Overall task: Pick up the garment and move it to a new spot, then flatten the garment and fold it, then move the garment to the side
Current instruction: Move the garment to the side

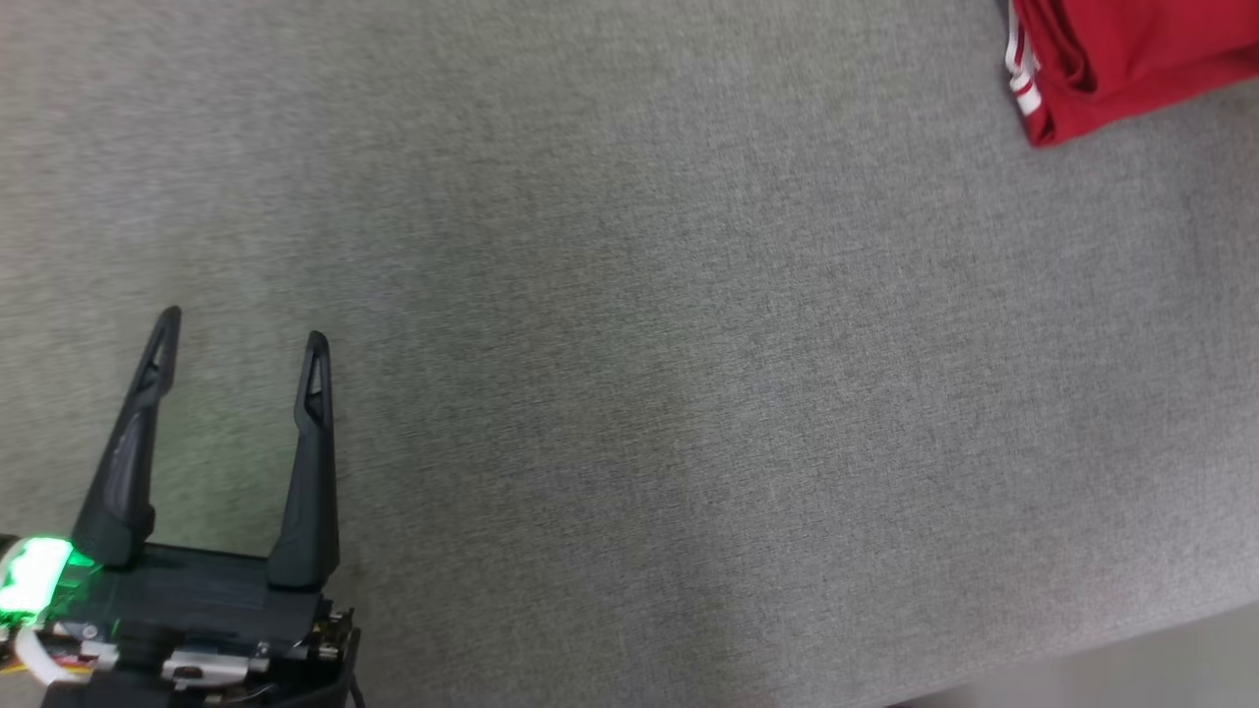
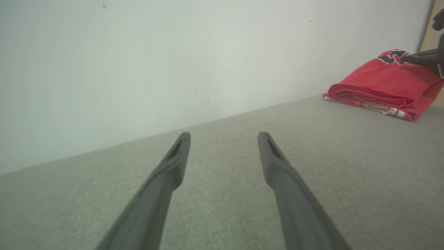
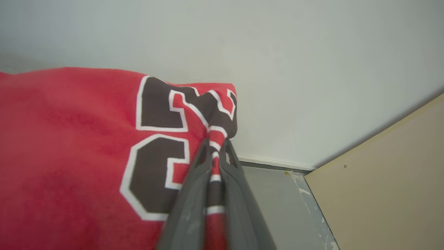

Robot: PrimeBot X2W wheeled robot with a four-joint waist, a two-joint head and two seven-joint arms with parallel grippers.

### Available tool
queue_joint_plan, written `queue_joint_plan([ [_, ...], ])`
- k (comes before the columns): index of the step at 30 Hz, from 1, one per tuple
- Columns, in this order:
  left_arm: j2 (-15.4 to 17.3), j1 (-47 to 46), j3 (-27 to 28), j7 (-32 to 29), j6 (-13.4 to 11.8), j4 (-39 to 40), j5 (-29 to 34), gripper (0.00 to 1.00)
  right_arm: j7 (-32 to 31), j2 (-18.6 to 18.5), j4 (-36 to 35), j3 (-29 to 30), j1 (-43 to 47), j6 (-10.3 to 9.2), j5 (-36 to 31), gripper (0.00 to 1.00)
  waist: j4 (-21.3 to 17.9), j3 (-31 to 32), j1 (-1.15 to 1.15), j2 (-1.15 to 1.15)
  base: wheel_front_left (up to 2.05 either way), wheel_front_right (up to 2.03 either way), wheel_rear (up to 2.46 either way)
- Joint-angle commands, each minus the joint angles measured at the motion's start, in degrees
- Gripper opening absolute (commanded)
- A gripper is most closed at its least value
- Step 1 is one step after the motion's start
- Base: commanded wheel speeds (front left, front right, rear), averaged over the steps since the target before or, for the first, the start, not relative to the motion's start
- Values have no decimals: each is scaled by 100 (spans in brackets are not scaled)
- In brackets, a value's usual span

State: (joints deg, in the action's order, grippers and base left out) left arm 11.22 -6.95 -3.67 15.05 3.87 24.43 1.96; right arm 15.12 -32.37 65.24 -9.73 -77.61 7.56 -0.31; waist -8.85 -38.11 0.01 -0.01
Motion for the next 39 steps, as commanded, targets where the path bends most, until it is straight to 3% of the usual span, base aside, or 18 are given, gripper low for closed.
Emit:
queue_joint_plan([
  [1,50,35,-5,18,-36,76,47,100,1,-28,10,27,-101,-17,-73,0,-173,-225,-1,1,0,0,0],
  [13,314,220,-105,18,-397,375,48,100,-3,170,96,578,-405,-17,-812,0,-277,-436,-1,1,0,0,0],
  [15,329,224,-127,18,-442,371,25,100,-2,184,69,700,-402,-17,-931,69,-258,-430,-1,1,0,0,0],
  [16,329,224,-127,18,-442,371,25,100,-2,184,69,700,-402,-17,-931,69,-258,-430,-1,1,0,0,0],
  [17,342,229,-136,18,-461,363,14,100,-1,182,51,797,-405,-17,-965,100,-251,-423,-1,1,0,0,0],
  [22,318,154,-235,18,-574,243,-55,100,-1,249,-147,1079,-266,-17,-1307,100,-191,-282,-1,1,0,0,0],
  [28,104,48,-395,18,-639,-57,-252,100,0,492,-870,1277,362,-17,-1393,100,70,444,-1,1,0,0,0],
  [33,-137,328,-284,19,-655,-571,-469,100,-1,803,-1621,1333,1194,-17,-984,100,323,1287,-1,1,0,0,0],
  [39,-458,799,37,18,-506,-1270,-672,100,0,1002,-2358,921,2355,-17,-435,100,587,2185,-1,1,0,0,0],
])
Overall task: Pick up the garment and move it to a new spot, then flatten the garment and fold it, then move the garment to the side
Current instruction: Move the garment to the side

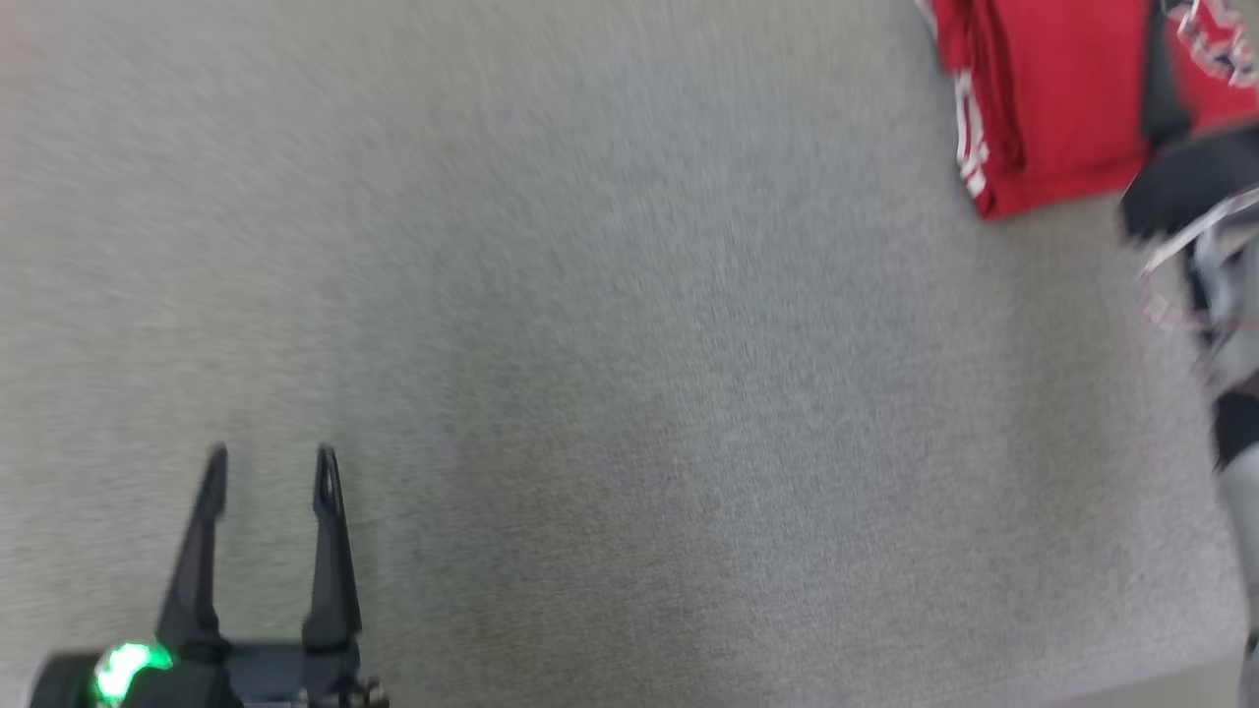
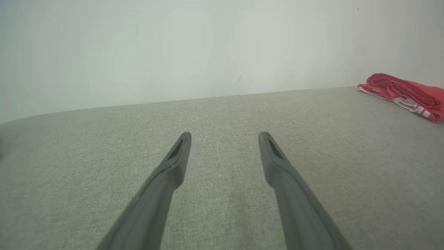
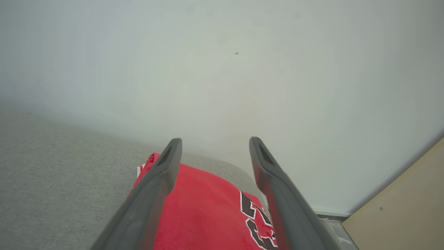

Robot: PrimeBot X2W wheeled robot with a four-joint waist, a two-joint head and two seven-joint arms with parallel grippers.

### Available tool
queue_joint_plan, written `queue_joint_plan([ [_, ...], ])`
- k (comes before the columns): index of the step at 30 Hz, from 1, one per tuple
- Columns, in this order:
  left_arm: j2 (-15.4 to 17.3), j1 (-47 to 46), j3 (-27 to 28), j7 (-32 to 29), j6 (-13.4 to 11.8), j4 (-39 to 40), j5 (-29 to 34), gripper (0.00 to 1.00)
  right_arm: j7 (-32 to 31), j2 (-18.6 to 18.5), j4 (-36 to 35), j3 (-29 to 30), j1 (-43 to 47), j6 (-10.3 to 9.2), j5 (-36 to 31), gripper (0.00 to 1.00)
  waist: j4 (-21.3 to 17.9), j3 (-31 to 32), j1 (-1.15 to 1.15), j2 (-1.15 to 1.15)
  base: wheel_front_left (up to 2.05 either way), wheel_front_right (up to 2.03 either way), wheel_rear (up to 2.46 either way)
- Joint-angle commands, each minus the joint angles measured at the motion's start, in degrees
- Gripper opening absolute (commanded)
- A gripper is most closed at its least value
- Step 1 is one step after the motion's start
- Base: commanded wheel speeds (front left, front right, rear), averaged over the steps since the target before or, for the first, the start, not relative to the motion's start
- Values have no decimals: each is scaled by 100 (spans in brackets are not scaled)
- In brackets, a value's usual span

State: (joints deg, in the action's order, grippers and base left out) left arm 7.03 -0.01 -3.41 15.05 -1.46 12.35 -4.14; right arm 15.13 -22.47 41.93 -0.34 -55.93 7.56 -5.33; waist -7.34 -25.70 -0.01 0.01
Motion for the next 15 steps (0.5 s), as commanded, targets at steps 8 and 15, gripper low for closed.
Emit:
queue_joint_plan([
  [8,-261,533,302,18,302,-715,-21,100,-1,283,-846,-394,1640,-17,865,100,698,1737,1,-1,0,0,0],
  [15,-347,743,450,18,427,-1058,45,100,-1,698,-1485,-418,2836,-17,1208,100,808,2222,1,-1,0,0,0],
])
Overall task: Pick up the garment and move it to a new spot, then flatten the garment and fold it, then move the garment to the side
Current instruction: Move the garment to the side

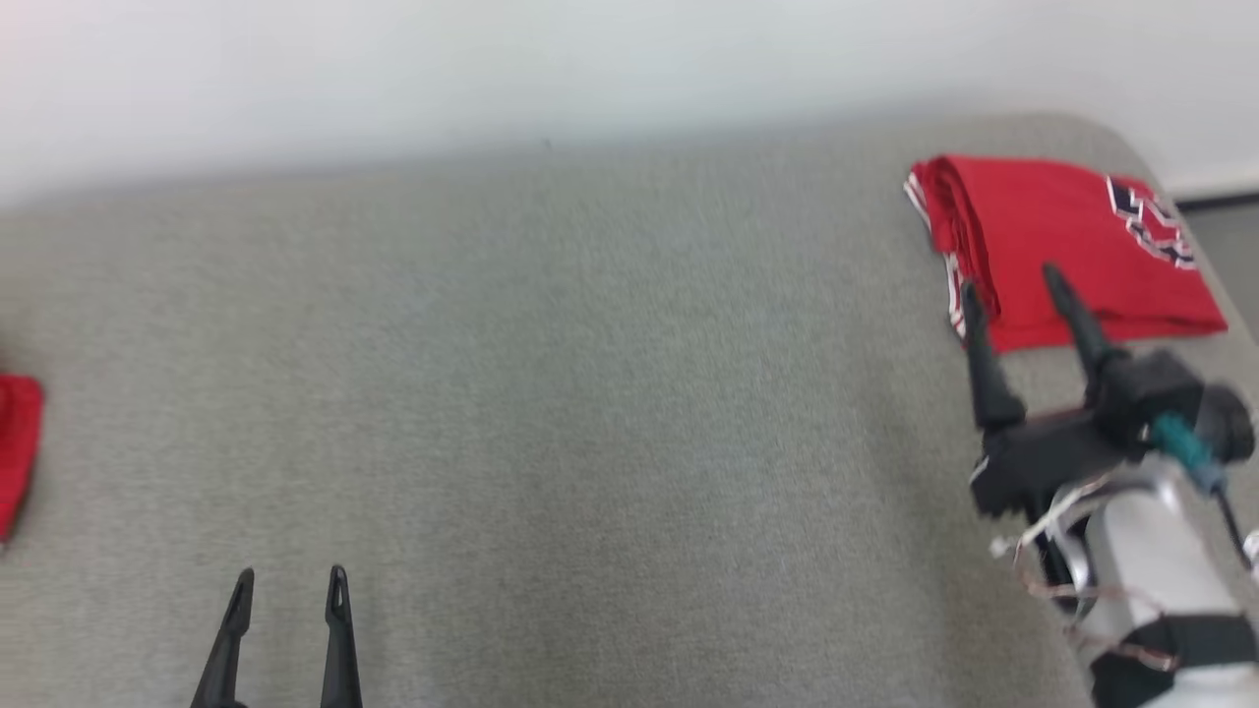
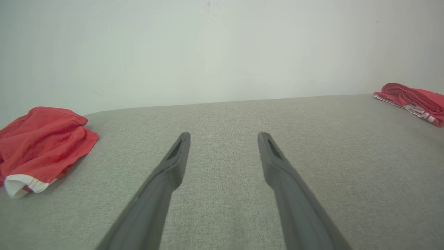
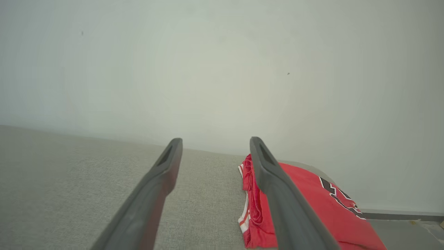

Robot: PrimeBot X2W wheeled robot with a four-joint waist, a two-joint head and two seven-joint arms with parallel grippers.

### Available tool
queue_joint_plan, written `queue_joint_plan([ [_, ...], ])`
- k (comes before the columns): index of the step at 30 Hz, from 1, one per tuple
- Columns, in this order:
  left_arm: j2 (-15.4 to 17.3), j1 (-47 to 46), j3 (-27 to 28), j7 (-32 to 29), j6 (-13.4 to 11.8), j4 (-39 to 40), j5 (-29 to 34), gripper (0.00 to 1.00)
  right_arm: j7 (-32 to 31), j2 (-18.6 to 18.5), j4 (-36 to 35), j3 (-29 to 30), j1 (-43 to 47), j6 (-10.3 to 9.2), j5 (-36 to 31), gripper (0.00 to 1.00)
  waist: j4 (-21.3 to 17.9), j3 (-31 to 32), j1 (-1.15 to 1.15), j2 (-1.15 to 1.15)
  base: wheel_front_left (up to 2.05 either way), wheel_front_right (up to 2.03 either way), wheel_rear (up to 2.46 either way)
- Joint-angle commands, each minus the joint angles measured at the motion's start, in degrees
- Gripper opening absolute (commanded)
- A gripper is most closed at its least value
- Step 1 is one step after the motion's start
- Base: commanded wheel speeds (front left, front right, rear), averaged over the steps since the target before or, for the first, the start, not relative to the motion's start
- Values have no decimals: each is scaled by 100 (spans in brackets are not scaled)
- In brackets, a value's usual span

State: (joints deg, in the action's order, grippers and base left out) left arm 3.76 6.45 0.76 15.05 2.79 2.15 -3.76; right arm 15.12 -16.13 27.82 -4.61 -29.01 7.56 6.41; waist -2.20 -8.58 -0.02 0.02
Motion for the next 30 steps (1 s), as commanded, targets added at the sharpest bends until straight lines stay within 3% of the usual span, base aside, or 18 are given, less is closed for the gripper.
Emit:
queue_joint_plan([
  [1,-30,110,54,18,6,-76,8,100,0,125,-181,54,320,-17,56,100,301,559,2,-2,0,0,0],
  [16,-87,183,138,18,55,-492,34,100,1,1129,-1391,490,2474,-17,-313,100,286,870,2,-2,0,0,0],
  [23,-90,252,155,18,63,-706,61,100,0,1317,-1527,724,2892,-17,-304,100,250,935,2,-2,0,0,0],
  [30,-90,172,113,18,44,-978,43,100,1,1324,-1294,536,3064,-17,-267,100,303,957,2,-2,0,0,0],
])
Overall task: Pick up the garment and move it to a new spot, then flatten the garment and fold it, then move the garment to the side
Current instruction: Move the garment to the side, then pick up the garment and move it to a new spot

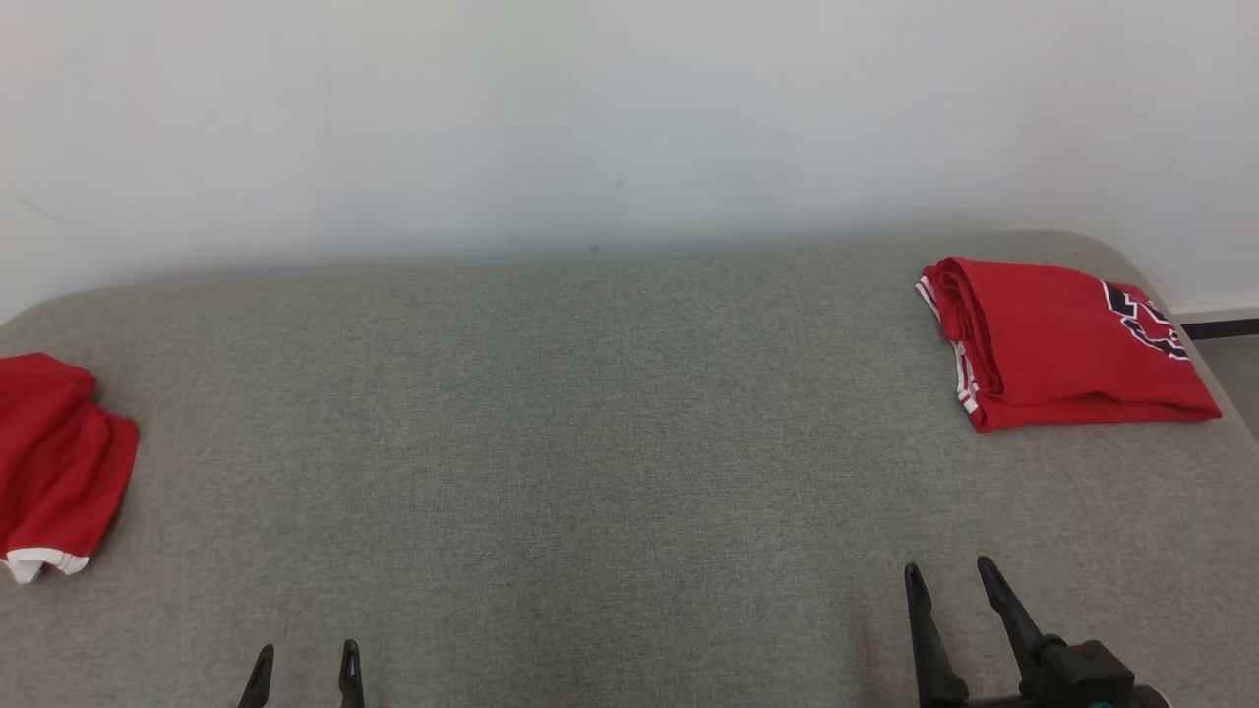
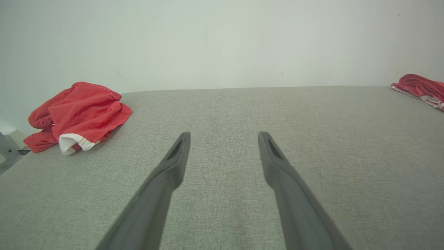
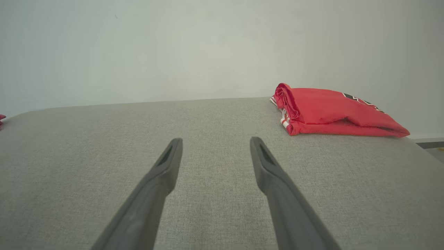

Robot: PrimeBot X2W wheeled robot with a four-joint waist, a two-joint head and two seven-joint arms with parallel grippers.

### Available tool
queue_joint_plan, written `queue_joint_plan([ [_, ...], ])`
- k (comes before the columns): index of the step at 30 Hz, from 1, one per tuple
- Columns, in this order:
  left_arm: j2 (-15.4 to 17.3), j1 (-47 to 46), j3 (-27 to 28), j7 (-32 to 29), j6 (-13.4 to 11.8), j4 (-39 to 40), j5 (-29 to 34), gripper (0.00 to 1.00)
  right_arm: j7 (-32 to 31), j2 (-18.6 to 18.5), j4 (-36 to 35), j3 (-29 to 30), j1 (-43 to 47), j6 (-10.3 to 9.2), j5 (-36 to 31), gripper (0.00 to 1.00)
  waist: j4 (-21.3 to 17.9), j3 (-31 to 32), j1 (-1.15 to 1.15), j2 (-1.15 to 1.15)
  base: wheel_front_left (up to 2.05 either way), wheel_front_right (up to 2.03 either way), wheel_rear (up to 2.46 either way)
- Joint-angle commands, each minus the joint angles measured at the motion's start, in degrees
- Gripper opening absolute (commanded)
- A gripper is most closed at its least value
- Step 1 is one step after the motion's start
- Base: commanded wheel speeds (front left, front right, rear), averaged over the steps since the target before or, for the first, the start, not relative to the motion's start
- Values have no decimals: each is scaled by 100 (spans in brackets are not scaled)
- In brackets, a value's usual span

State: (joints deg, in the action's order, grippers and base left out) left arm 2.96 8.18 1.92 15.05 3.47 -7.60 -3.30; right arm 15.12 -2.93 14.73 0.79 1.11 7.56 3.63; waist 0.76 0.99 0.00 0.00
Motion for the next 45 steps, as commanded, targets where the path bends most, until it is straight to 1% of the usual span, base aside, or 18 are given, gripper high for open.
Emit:
queue_joint_plan([
  [1,-10,-13,-2,18,-25,-29,-3,100,0,6,35,-8,63,-17,22,100,18,1,0,0,0,0,0],
  [20,-11,-90,49,18,-136,-165,14,100,1,8,76,-100,129,-17,-39,100,106,-32,0,0,0,0,0],
  [25,-10,-100,67,18,-175,-152,-28,100,1,9,76,-84,145,-17,4,100,260,-44,0,0,0,0,0],
  [29,-10,-89,70,18,-213,-180,-107,100,0,9,94,-100,169,-17,34,100,500,-55,0,0,0,0,0],
  [32,-11,-75,77,18,-251,-173,-112,100,1,9,104,-127,201,-17,89,100,750,-53,0,0,0,0,0],
  [40,-12,-67,260,18,-326,-155,-145,100,1,9,166,-141,241,-17,157,100,1562,-53,0,0,0,0,0],
  [45,-10,-33,442,18,-367,-187,-120,100,0,9,185,-178,248,-17,165,100,1987,-42,0,0,0,0,0],
])
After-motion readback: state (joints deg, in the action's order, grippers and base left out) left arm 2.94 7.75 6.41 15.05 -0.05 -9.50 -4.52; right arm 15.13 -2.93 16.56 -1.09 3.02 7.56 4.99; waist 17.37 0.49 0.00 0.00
